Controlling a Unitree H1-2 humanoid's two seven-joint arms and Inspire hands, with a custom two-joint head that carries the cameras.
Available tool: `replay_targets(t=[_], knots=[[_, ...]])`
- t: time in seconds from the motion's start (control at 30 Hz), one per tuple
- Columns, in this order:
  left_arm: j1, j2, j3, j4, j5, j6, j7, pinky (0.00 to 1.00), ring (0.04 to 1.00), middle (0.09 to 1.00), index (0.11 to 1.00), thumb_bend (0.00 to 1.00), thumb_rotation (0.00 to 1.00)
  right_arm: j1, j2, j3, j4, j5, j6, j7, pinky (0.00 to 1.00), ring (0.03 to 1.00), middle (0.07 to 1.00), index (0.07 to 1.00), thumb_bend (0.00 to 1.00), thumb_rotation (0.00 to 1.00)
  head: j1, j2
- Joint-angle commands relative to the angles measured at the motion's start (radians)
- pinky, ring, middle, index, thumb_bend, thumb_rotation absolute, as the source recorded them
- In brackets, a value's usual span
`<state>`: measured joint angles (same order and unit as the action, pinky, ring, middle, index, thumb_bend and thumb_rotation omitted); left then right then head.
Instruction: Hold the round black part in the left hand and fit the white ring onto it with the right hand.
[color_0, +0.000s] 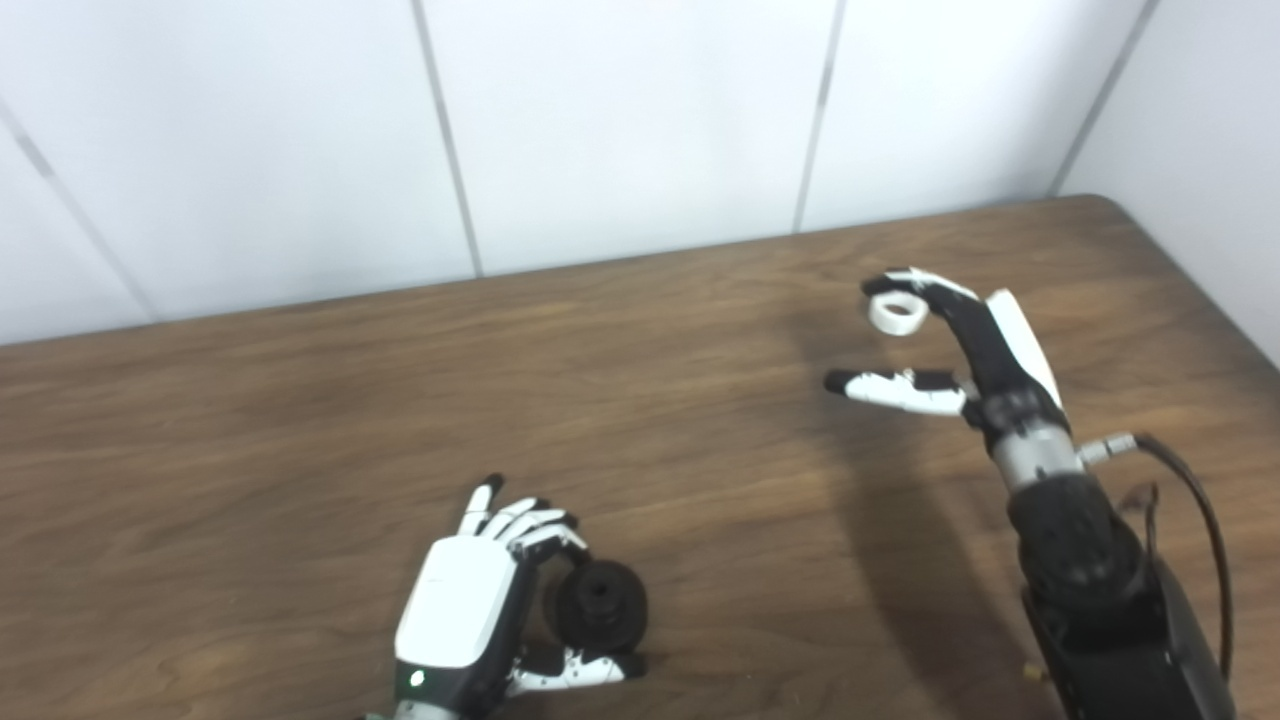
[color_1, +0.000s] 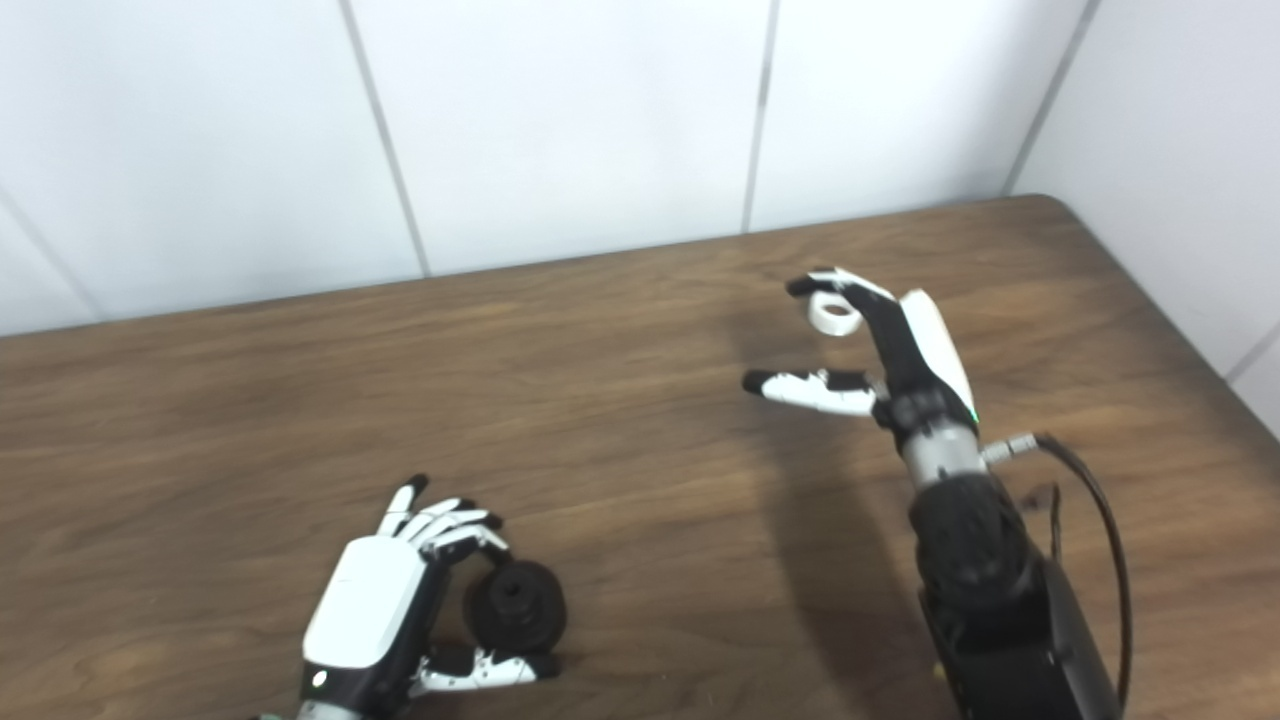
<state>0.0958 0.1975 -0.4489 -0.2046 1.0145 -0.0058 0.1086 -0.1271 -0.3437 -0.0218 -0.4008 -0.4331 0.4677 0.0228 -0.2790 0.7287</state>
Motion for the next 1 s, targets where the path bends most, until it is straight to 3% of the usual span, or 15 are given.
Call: replay_targets(t=[0.0, 0.17, 0.33, 0.57, 0.97], knots=[[0.011, 0.021, 0.010, -0.011, 0.017, -0.001, -0.011, 1.00, 0.822, 0.738, 0.484, 0.52, 0.06, -0.066, -0.046, -0.008, 0.015, -0.042, -0.003, 0.011, 0.88, 0.900, 0.884, 0.693, 0.85, 0.22, -0.020, -0.003], [0.016, 0.030, 0.028, -0.016, -0.005, -0.015, -0.023, 1.00, 0.825, 0.736, 0.484, 0.52, 0.05, -0.151, -0.089, -0.029, 0.104, -0.120, 0.002, 0.071, 0.84, 0.907, 0.908, 0.693, 0.87, 0.21, -0.072, -0.012], [0.019, 0.040, 0.040, -0.017, -0.013, -0.029, -0.022, 1.00, 0.821, 0.734, 0.483, 0.52, 0.05, -0.220, -0.113, -0.042, 0.198, -0.167, 0.002, 0.116, 0.90, 0.950, 0.942, 0.700, 0.86, 0.19, -0.110, -0.017], [0.023, 0.048, 0.059, -0.025, -0.030, -0.040, -0.036, 1.00, 0.817, 0.730, 0.483, 0.52, 0.05, -0.311, -0.181, 0.017, 0.361, -0.191, -0.008, 0.140, 0.99, 0.966, 0.939, 0.709, 0.87, 0.20, -0.142, -0.023], [0.035, 0.047, 0.075, -0.042, -0.034, -0.043, -0.061, 1.00, 0.814, 0.725, 0.483, 0.52, 0.05, -0.428, -0.226, 0.126, 0.591, -0.215, -0.003, 0.169, 1.00, 0.988, 0.932, 0.706, 0.88, 0.23, -0.143, -0.027]])
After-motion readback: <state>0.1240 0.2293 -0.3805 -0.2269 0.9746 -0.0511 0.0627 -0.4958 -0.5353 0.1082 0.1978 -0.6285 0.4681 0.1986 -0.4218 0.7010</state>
